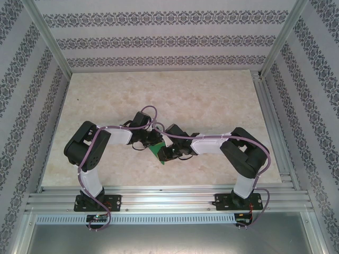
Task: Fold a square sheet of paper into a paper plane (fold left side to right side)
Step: Fourth fold the wing at the center of the table.
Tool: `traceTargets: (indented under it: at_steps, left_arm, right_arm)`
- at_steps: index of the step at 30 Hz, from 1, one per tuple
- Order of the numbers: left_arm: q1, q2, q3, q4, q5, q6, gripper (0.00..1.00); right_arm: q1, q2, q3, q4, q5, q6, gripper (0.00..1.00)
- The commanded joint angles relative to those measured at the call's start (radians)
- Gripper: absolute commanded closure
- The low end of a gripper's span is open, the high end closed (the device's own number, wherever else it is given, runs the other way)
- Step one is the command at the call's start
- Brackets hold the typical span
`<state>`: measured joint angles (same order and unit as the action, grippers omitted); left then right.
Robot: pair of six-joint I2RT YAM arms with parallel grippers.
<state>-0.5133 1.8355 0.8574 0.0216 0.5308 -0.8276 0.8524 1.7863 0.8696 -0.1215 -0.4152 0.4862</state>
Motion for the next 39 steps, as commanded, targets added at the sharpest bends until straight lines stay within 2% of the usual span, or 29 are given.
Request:
traceTargets:
  at_steps: [1,14,27,34,36,39]
  left_arm:
    - [0.001,0.039,-0.027,-0.086,-0.132,0.026,1.0]
    - [0.0,0.043,-0.018,-0.104,-0.142,0.034,1.0]
    - [0.0,0.042,-0.01,-0.119,-0.147,0.044,1.0]
    - [-0.001,0.038,-0.006,-0.114,-0.135,0.04,1.0]
    - [0.001,0.036,-0.007,-0.113,-0.137,0.039,1.0]
    - [-0.001,0.032,-0.009,-0.11,-0.136,0.038,1.0]
  right_arm:
    - [0.057,0.009,-0.081,-0.194,-0.06,0.017,0.82]
    - [0.076,-0.038,-0.121,-0.211,-0.076,0.005,0.82]
    - [0.092,-0.118,-0.139,-0.299,-0.089,-0.043,0.82]
    - [0.02,-0.286,-0.126,-0.176,-0.133,0.019,0.79]
    - [0.01,-0.289,-0.13,-0.101,-0.121,0.044,0.79]
    - [0.014,-0.237,-0.082,-0.085,-0.072,0.026,0.8]
